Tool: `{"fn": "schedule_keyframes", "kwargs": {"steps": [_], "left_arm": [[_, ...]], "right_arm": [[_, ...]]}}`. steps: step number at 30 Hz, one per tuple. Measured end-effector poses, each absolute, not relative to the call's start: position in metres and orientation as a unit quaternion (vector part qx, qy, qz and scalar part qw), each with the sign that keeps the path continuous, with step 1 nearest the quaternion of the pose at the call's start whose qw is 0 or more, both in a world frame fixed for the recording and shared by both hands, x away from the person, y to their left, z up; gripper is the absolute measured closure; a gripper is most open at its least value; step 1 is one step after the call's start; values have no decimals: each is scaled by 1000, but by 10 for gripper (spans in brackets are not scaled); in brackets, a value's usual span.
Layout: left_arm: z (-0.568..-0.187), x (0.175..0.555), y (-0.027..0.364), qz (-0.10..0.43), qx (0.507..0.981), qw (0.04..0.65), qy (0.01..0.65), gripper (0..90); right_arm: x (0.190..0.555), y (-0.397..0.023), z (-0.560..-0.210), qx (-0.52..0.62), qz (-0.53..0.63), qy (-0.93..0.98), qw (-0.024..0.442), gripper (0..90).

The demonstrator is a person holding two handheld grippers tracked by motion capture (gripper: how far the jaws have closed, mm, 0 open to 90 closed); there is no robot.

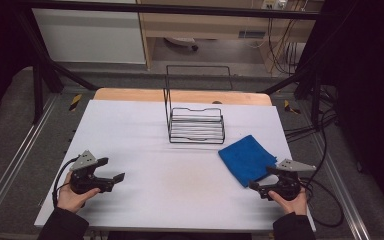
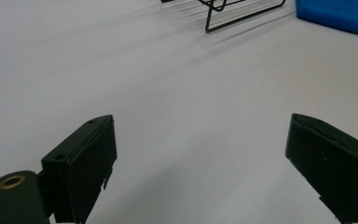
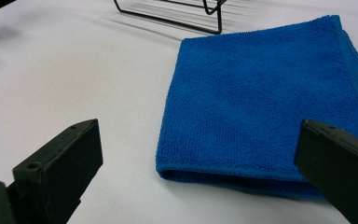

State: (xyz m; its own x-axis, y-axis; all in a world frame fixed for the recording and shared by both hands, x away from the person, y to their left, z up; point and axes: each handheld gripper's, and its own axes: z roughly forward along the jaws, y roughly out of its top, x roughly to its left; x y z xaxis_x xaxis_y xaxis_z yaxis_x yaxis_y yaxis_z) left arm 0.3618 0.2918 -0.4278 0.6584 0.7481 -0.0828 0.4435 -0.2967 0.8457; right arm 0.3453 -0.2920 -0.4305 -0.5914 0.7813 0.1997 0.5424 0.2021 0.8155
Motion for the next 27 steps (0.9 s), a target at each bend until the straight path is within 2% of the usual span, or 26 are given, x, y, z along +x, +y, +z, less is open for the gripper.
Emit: {"fn": "schedule_keyframes", "kwargs": {"steps": [21,27], "left_arm": [[-432,361,294,162,787,454,386,91],[-432,361,295,163,786,453,388,95]], "right_arm": [[347,-279,-430,435,442,774,131,18],[349,-265,-428,428,419,786,156,93]]}}
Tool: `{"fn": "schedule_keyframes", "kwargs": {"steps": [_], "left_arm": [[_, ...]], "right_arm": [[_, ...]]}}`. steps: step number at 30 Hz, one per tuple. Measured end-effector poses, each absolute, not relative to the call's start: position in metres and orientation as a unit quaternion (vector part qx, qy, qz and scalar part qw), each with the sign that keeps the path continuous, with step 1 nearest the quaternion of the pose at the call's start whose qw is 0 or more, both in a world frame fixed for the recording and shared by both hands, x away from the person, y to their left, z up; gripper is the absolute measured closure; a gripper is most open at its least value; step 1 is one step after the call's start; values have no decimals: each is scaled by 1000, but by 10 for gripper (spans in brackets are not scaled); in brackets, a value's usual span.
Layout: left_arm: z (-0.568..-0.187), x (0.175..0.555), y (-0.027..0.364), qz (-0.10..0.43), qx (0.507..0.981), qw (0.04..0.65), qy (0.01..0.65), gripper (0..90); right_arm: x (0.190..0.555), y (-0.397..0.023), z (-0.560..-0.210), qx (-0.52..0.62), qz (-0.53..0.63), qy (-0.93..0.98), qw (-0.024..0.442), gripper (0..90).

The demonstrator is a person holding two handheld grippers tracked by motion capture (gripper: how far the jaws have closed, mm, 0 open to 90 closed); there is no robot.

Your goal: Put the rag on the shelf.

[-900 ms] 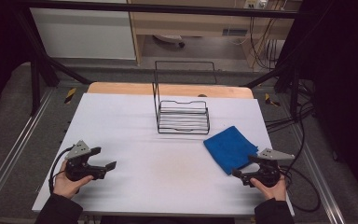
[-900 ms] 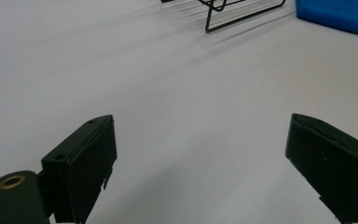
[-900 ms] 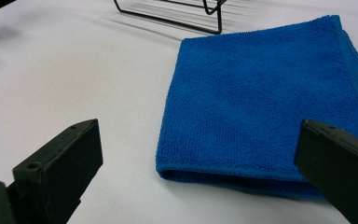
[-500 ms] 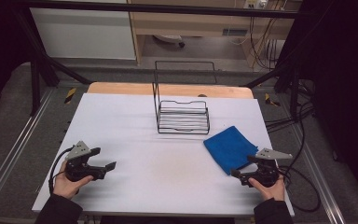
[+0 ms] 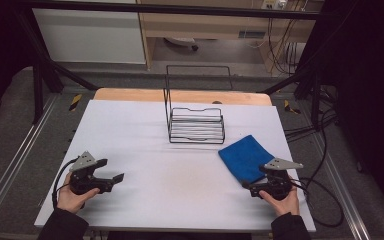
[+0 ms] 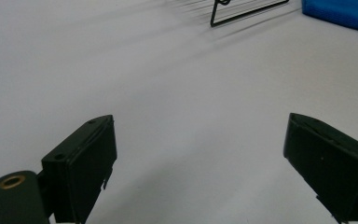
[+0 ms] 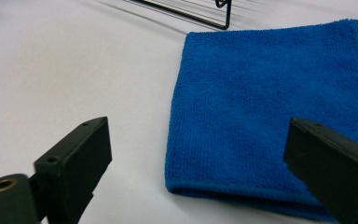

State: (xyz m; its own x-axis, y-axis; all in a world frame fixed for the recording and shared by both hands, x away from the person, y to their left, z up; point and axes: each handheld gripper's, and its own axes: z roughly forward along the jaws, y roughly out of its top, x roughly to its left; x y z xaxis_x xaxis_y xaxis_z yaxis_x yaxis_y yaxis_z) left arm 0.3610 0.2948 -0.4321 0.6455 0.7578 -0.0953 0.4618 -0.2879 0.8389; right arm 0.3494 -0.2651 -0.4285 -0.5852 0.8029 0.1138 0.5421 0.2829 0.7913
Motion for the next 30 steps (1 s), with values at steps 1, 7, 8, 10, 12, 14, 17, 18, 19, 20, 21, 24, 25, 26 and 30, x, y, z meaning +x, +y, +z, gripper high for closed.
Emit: {"fn": "schedule_keyframes", "kwargs": {"steps": [1,7,8,10,12,14,17,18,19,20,21,24,25,26,30], "left_arm": [[-432,361,295,163,786,453,388,95],[-433,362,294,162,784,453,392,99],[-433,362,294,162,786,452,391,100],[-433,362,294,162,786,451,391,101],[-433,362,293,162,787,450,390,104],[-433,362,293,163,787,451,390,106],[-433,362,293,163,787,450,390,108],[-433,362,293,163,787,450,390,108],[-433,362,293,163,786,450,390,109],[-433,362,293,163,786,451,391,110],[-433,362,293,163,786,450,391,111],[-434,362,292,163,788,447,391,115],[-434,362,292,163,789,446,389,115],[-434,361,292,163,789,446,389,115],[-434,362,293,162,786,449,393,117]], "right_arm": [[350,-262,-428,427,417,787,157,110],[355,-246,-430,405,399,808,153,294],[356,-244,-431,400,395,813,154,337],[359,-239,-433,399,386,817,155,399],[362,-234,-436,393,375,825,155,451],[365,-231,-439,391,359,832,162,531],[369,-229,-443,391,343,836,175,607],[369,-229,-444,392,339,837,178,626],[369,-228,-445,391,333,839,180,637],[369,-227,-447,388,327,842,182,645],[369,-226,-448,386,326,843,187,655],[368,-226,-448,380,319,846,196,705],[368,-226,-448,378,317,847,198,715],[368,-226,-448,377,316,847,199,723],[369,-226,-447,380,311,848,201,795]]}}
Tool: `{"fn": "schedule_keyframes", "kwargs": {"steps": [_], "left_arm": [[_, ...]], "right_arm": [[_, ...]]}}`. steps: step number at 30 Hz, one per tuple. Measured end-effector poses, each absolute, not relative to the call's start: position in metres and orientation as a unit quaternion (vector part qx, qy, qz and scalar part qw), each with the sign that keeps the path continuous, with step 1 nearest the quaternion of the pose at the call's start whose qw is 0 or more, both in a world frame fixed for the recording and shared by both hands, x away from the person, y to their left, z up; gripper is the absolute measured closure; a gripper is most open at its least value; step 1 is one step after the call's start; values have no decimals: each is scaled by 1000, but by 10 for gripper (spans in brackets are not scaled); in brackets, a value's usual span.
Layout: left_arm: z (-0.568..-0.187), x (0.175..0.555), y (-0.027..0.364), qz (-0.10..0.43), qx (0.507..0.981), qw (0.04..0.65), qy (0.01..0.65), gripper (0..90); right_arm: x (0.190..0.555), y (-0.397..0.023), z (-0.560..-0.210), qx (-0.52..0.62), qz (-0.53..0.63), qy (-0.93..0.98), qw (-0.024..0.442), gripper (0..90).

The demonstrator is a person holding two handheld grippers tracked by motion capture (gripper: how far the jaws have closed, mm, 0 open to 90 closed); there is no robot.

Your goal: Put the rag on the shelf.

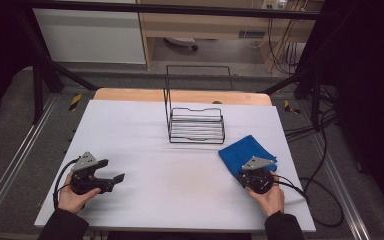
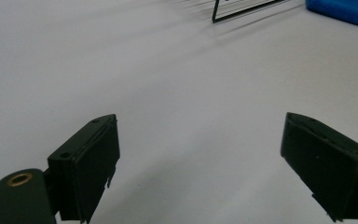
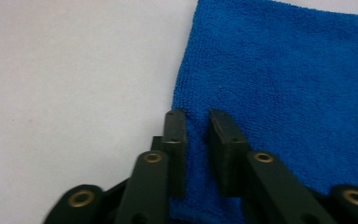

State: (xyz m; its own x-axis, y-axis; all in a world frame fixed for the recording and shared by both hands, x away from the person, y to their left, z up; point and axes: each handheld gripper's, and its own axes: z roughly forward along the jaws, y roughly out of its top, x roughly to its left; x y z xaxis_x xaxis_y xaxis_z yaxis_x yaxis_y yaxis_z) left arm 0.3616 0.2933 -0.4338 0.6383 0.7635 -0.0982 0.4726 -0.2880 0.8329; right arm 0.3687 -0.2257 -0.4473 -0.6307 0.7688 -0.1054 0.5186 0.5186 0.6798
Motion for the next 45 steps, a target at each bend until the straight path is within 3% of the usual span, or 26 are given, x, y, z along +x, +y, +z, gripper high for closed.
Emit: {"fn": "schedule_keyframes", "kwargs": {"steps": [5,16,28,45], "left_arm": [[-434,362,294,162,785,450,394,120],[-433,362,295,163,784,450,396,124],[-433,362,295,164,784,448,398,127],[-433,362,294,164,784,447,399,128]], "right_arm": [[369,-224,-445,383,302,850,202,864],[358,-225,-424,394,371,823,171,870],[346,-188,-419,368,412,826,113,869],[338,-132,-420,348,434,828,75,869]]}}
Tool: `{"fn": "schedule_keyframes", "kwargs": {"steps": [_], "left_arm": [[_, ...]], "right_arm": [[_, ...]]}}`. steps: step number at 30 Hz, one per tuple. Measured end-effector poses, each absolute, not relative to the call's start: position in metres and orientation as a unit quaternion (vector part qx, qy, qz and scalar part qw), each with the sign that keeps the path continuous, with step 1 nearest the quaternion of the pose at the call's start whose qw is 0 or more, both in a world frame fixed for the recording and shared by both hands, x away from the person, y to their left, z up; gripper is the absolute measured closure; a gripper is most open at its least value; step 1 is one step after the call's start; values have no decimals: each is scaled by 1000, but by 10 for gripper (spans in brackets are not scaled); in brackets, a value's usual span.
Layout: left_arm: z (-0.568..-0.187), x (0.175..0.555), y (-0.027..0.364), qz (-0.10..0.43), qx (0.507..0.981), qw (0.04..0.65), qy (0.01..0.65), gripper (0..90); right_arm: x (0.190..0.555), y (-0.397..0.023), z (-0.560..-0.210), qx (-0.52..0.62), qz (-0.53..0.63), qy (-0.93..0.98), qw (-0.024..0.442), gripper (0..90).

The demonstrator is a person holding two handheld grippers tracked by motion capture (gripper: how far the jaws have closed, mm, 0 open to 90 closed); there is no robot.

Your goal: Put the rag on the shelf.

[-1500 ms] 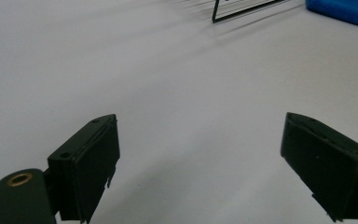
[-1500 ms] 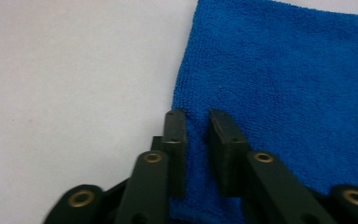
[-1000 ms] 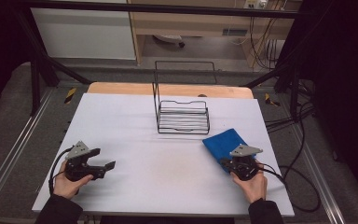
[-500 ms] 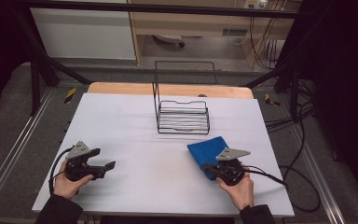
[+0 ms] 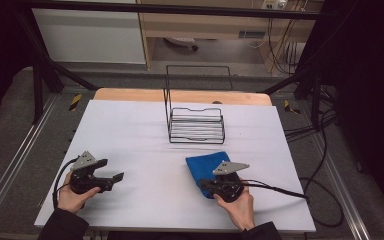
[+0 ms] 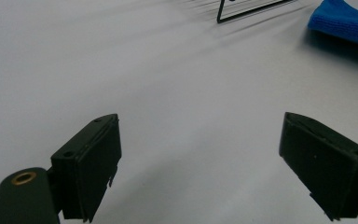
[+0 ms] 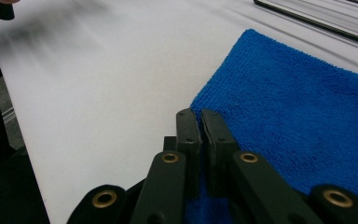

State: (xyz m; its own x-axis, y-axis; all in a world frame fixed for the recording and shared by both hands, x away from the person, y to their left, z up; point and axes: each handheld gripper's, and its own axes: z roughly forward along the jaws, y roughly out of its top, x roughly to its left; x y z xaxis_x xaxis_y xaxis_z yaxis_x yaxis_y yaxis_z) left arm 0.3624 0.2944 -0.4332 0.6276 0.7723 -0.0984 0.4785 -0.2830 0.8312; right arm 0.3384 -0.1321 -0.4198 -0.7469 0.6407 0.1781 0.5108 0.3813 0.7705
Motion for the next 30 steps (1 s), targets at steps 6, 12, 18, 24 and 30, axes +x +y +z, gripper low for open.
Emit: {"fn": "schedule_keyframes", "kwargs": {"steps": [6,12,18,24,30], "left_arm": [[-433,362,294,164,785,445,398,129],[-433,363,294,165,785,445,399,129],[-433,363,294,165,784,445,400,129],[-434,363,293,165,786,442,400,129],[-434,363,293,165,787,439,401,126]], "right_arm": [[338,-113,-426,349,432,828,75,870],[338,-97,-430,336,444,828,71,870],[336,-82,-435,319,445,834,67,869],[336,-76,-442,317,437,839,64,849],[338,-78,-438,316,446,836,47,665]]}}
